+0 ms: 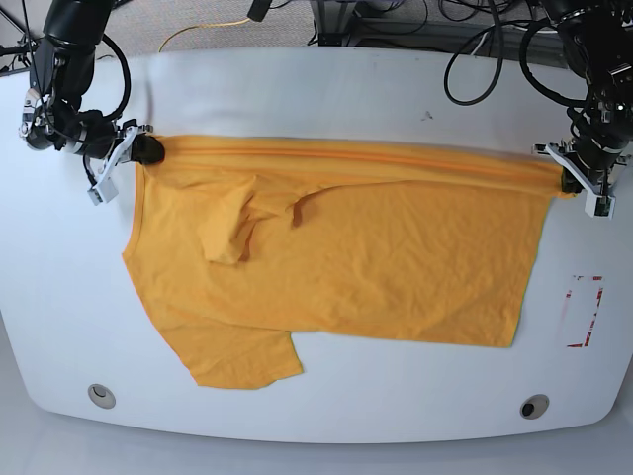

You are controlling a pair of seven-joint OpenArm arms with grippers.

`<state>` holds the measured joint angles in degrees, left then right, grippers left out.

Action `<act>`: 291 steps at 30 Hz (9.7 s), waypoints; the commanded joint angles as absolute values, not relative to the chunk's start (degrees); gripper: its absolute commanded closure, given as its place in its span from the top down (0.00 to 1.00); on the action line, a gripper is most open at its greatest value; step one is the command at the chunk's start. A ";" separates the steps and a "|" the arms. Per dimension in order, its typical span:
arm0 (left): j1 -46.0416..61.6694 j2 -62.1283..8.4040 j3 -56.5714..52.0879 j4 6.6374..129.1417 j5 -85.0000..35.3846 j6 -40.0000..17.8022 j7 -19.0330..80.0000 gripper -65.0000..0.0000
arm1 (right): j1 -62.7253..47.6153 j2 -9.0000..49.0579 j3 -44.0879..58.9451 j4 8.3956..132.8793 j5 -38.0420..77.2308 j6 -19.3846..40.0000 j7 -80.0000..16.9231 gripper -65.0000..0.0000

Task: Fold the T-shirt properly
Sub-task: 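Lift the hem with both grippers and swing the shirt over, flattening it, then drag the held edge with both grippers to straighten the shirt, then open both grippers to release the shirt edge, then move both grippers inward over the shirt and grasp the fabric, then slide both grippers along the shirt's side edges and grasp the hem corners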

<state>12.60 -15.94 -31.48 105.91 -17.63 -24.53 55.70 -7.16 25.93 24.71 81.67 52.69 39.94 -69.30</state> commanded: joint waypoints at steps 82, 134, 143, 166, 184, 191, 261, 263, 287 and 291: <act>-16.66 -28.62 -20.26 67.03 -10.86 -24.13 45.23 0.64 | -21.58 15.60 34.07 105.80 53.58 40.00 -69.23 0.67; 5.58 -27.65 -25.10 80.13 -11.03 -34.68 42.24 0.03 | -20.00 13.05 34.24 101.58 34.33 40.00 -69.23 0.00; 14.73 -26.15 -32.75 88.84 -10.86 -40.00 48.13 0.05 | -22.37 16.48 34.33 102.11 34.33 40.00 -69.32 0.00; 21.67 -22.73 -41.10 104.31 -14.02 -40.00 54.37 0.38 | -23.78 16.84 34.51 112.92 42.15 40.00 -70.55 0.57; 5.23 -11.91 -26.59 94.99 4.62 -40.00 53.93 0.38 | -14.29 14.37 26.59 112.31 44.88 40.00 -70.55 0.52; -0.75 -12.44 -26.59 87.69 5.14 -40.00 52.97 0.38 | -7.87 11.47 24.57 106.95 35.65 40.00 -70.55 0.52; -0.75 -16.31 -26.59 83.21 5.14 -40.00 48.75 0.38 | 7.69 12.70 15.16 89.27 34.33 40.00 -62.37 0.00; -0.66 -16.31 -26.59 83.21 5.14 -40.00 48.75 0.38 | 8.04 12.70 15.16 87.96 34.33 40.00 -61.76 0.01; -0.92 -15.87 -27.03 98.51 4.62 -40.00 49.19 0.38 | -2.77 19.30 19.74 101.32 34.42 40.00 -62.02 0.69; -0.92 -15.16 -29.85 98.42 4.62 -40.00 49.19 0.38 | -2.68 17.63 25.36 98.24 34.33 40.00 -61.85 0.69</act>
<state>-0.03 -14.76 -28.49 97.25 4.71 -40.18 49.89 -3.88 17.58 22.44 99.94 34.28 40.10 -62.65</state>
